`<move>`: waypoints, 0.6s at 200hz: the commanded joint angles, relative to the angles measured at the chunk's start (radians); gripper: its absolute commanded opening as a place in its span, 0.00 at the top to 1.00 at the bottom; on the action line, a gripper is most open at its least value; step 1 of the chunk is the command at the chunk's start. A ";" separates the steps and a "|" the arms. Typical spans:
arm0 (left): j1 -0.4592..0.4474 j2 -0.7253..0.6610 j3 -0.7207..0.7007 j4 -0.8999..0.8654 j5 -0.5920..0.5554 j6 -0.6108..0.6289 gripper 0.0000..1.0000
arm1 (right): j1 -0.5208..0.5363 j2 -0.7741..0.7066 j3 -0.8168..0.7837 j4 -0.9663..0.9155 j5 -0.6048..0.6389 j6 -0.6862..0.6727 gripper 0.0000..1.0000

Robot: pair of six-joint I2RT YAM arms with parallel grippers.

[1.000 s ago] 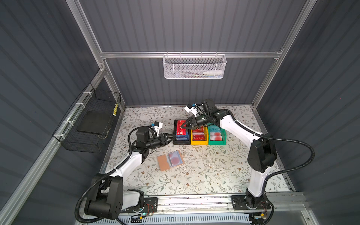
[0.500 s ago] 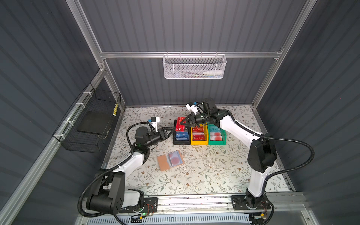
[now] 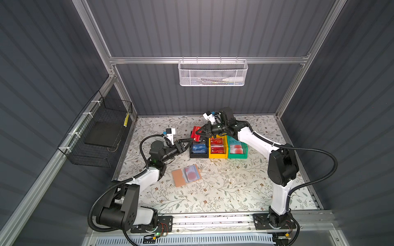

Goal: Take the credit cards out of the card holder
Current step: Pass the credit card.

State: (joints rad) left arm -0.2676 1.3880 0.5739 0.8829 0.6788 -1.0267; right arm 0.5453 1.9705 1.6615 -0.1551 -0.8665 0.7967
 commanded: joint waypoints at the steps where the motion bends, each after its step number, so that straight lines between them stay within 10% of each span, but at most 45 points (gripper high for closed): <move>1: -0.008 0.036 0.029 0.074 -0.016 -0.015 0.48 | 0.008 0.002 0.003 0.051 0.007 0.029 1.00; 120: -0.016 0.106 0.008 0.241 -0.051 -0.096 0.84 | 0.034 0.023 0.008 0.079 0.003 0.053 0.98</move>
State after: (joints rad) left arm -0.2764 1.4796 0.5758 1.0744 0.6304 -1.1137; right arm 0.5724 1.9713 1.6615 -0.1036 -0.8600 0.8364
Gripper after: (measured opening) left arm 0.208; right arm 0.050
